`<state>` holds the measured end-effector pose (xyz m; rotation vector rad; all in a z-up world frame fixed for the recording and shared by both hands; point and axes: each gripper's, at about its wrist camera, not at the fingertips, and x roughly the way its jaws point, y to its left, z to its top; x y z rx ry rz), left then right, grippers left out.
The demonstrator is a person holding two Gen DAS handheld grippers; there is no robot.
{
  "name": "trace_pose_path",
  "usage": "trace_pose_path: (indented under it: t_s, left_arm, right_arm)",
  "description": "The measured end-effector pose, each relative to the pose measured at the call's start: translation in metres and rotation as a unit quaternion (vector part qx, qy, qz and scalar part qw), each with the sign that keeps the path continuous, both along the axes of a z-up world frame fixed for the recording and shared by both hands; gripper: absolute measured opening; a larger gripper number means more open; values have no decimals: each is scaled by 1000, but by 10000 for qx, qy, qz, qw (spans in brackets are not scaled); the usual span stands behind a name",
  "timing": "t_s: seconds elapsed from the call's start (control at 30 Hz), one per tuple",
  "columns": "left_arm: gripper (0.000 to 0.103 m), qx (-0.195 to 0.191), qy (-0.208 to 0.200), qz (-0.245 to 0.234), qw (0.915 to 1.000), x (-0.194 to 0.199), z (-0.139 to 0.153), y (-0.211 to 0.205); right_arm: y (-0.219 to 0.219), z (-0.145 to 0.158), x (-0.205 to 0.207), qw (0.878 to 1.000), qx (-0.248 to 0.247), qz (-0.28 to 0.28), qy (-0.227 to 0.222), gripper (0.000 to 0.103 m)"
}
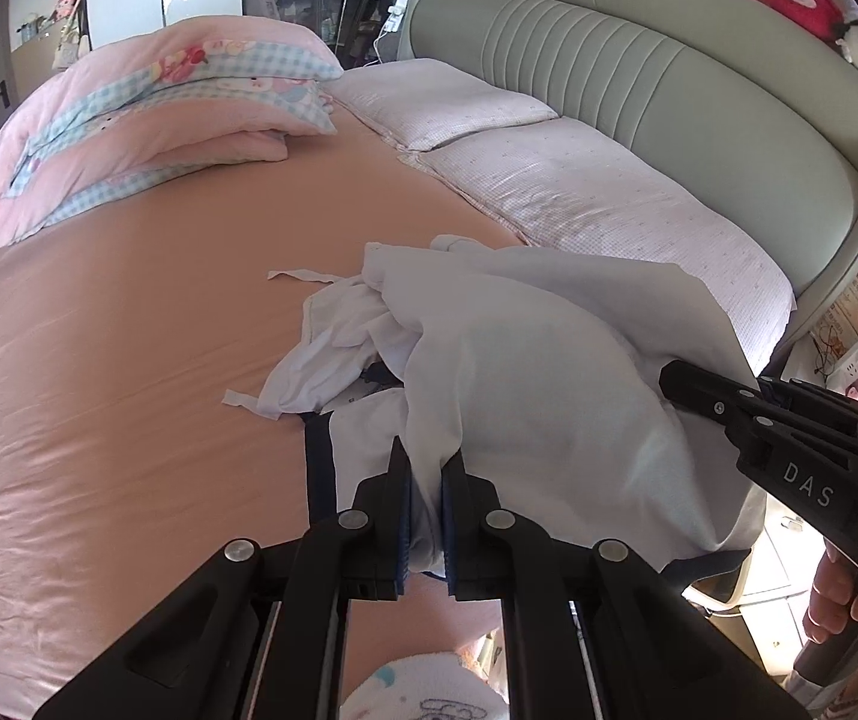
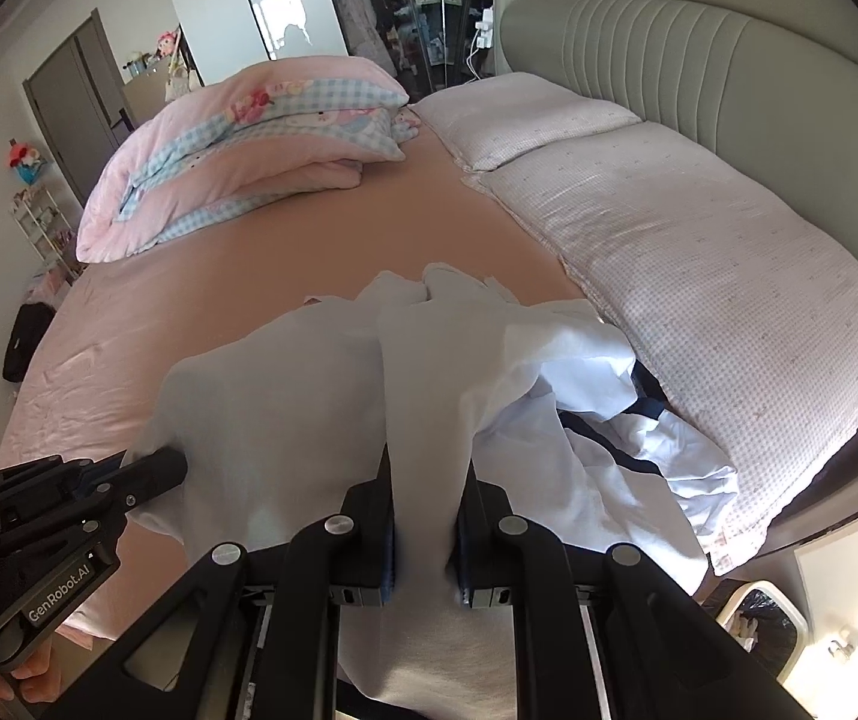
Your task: Fold clothes
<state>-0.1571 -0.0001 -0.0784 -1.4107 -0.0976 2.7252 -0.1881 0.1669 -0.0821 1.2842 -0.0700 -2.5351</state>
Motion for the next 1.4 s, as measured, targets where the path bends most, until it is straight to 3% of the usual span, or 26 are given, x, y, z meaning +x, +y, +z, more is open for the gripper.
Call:
trace_pose_path:
  t_s: [0.37, 0.57, 0.67, 1.03, 1.07, 1.13, 1.17, 1.2, 1.4]
  left_arm:
    - [7, -45, 169, 674, 9976, 33, 18, -56]
    - [7, -221, 496, 1047, 9930, 60, 40, -90]
    - [7, -381, 532, 1242, 9901, 71, 43, -107]
    - [9, 600, 395, 1402, 9875, 95, 19, -157]
    - [13, 627, 340, 1360, 9881, 95, 16, -158]
    - [36, 554, 222, 1240, 9905, 96, 9, -157]
    - [69, 494, 201, 1184, 9915, 97, 6, -154]
    - [92, 433, 235, 1140, 9923, 99, 3, -151]
    - [94, 496, 349, 734, 9955, 104, -16, -131]
  right_arm:
    - [-58, 18, 21, 9984, -109, 534, 127, 13]
    - [-101, 21, 32, 9949, -226, 979, 81, 13]
    - [-127, 18, 41, 9928, -58, 1191, 111, 13]
    - [-154, 27, 54, 9928, 139, 1182, 164, 13]
    - [-153, 29, 54, 9930, 153, 1162, 170, 13]
    - [-154, 31, 55, 9936, 197, 1097, 193, 13]
    - [-153, 32, 55, 9939, 205, 1067, 189, 13]
    - [-152, 33, 53, 9942, 206, 1044, 175, 13]
    - [-151, 36, 51, 9951, 267, 944, 159, 13]
